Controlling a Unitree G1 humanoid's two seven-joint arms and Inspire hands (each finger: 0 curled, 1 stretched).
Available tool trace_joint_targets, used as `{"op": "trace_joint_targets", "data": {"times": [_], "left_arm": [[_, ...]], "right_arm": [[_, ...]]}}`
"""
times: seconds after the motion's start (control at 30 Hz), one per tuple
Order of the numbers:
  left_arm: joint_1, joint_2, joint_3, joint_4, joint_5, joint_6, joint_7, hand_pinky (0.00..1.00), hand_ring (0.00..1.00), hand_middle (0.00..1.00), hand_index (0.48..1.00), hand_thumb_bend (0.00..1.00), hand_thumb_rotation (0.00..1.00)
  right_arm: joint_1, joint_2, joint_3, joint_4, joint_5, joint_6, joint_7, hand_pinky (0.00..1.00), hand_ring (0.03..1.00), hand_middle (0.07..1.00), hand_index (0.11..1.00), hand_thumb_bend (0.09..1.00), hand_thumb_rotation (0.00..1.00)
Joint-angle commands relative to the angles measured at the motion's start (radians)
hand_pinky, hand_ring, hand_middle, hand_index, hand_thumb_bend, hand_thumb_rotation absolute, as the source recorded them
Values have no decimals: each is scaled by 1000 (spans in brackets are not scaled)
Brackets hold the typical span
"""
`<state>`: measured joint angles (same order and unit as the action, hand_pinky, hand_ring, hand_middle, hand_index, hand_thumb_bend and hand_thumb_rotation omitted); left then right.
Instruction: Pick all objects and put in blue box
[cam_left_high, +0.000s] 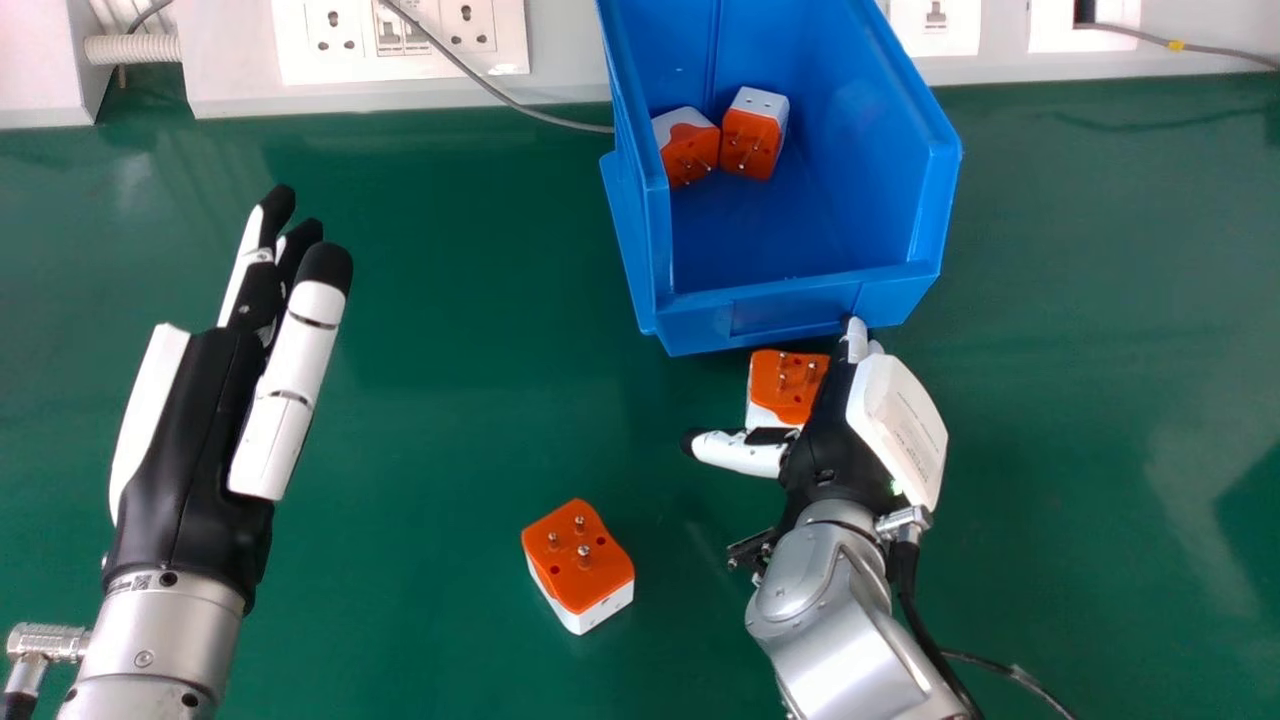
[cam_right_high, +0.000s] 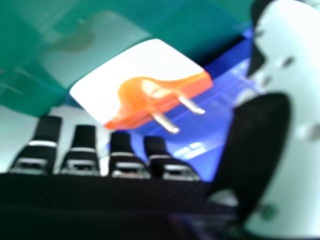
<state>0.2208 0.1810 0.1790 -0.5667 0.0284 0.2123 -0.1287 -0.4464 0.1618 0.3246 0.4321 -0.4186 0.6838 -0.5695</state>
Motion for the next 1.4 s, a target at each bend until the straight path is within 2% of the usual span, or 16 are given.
{"op": "trace_joint_targets", "data": {"times": [0.0, 0.17, 0.43, 0.87, 1.03, 1.27, 1.37], "left_arm": [[-10, 2, -1, -10, -5, -4, 6, 922, 976, 977, 991, 557, 1000], [-10, -2, -2, -12, -13, -5, 3, 922, 976, 977, 990, 556, 1000], [-5, 3, 7, -13, -26, -5, -2, 923, 976, 978, 989, 558, 1000], [-3, 9, 9, -27, -27, 10, 0, 921, 975, 977, 986, 568, 1000], [-7, 10, 12, -24, -29, 11, -1, 920, 975, 977, 986, 570, 1000], [-9, 11, 15, -32, -32, 20, -1, 921, 975, 977, 986, 572, 1000], [-10, 12, 16, -30, -36, 21, -2, 921, 974, 977, 985, 572, 1000]], "right_arm": [[11, 35, -11, 16, 1, 21, 10, 829, 924, 943, 929, 636, 201], [8, 45, -19, 19, -15, 28, 5, 810, 919, 938, 923, 639, 184], [5, 45, -27, 12, -18, 17, 15, 797, 914, 933, 919, 643, 174], [7, 37, -41, 1, -16, 10, 24, 796, 902, 922, 908, 637, 153], [-6, 41, -49, 15, -18, 11, 20, 797, 899, 918, 901, 627, 109], [-13, 38, -46, 3, -21, 26, 32, 795, 894, 909, 883, 618, 42], [-19, 23, -40, 1, -24, 41, 63, 795, 892, 903, 842, 617, 26]]}}
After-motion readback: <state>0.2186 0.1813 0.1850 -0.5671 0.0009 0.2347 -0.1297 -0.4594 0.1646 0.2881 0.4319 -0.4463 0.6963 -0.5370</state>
